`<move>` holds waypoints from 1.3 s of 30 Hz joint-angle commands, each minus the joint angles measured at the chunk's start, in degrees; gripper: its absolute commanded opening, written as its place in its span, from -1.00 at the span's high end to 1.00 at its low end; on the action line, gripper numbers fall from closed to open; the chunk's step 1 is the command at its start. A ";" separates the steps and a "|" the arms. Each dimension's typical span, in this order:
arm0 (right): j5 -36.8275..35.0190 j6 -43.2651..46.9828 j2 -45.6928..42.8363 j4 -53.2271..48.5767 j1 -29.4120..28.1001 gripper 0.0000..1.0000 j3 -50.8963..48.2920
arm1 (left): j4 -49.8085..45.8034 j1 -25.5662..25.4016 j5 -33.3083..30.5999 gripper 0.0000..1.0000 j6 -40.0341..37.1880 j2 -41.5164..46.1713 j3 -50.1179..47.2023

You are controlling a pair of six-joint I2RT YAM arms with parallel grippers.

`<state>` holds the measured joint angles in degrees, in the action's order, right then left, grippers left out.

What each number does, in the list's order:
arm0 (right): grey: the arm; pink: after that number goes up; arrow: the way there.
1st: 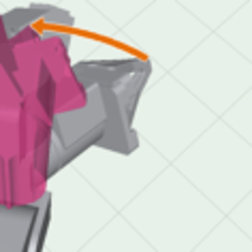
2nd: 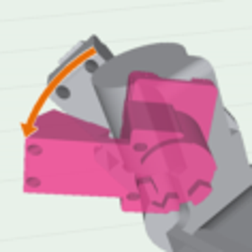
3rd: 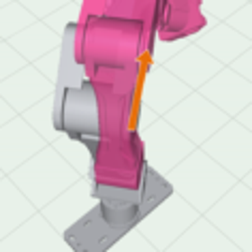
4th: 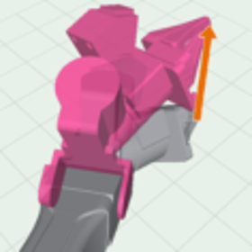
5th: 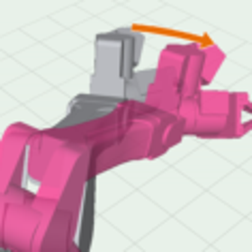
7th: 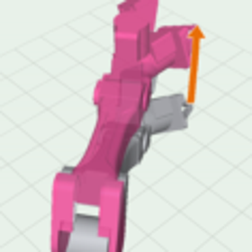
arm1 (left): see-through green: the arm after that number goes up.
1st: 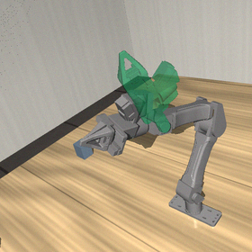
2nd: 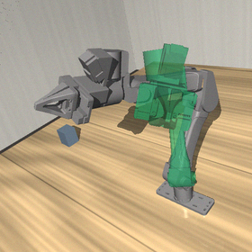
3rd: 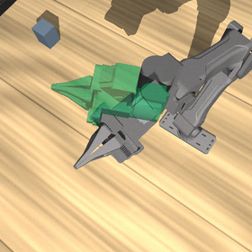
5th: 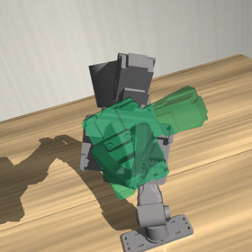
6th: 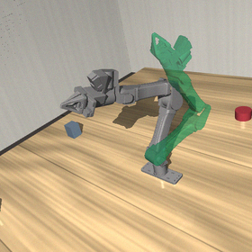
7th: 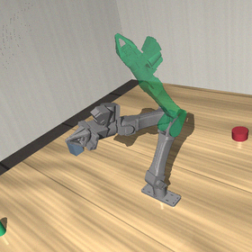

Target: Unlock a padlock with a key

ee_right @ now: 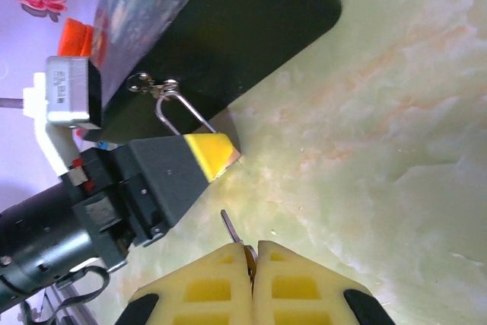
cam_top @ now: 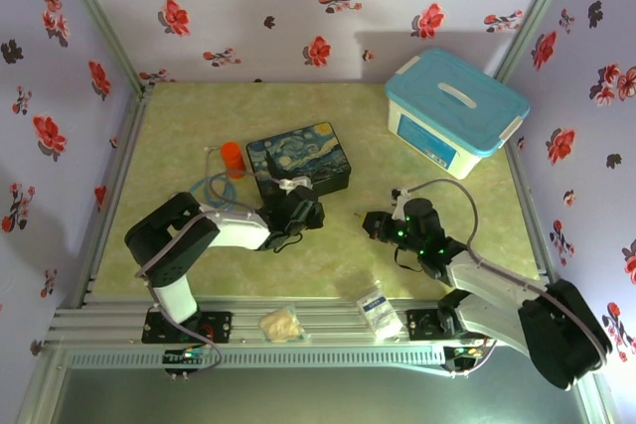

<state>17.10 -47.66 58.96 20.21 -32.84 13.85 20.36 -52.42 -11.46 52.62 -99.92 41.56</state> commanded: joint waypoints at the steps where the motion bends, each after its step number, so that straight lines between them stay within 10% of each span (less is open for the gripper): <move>1: -2.11 -2.87 2.59 5.91 -3.41 1.00 0.48 | 8.92 0.58 0.52 0.72 3.61 2.74 -2.79; 15: -5.19 -12.27 21.85 33.02 -8.79 1.00 -1.02 | 26.37 2.28 4.98 0.84 12.58 3.08 -8.16; 39: -1.55 -16.64 47.18 58.43 -8.75 1.00 2.98 | 26.39 2.33 4.57 0.66 12.49 0.66 -8.97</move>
<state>15.07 -63.53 105.03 73.91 -41.32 15.77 41.93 -50.19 -6.15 65.45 -98.59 32.88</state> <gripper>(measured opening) 0.039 0.166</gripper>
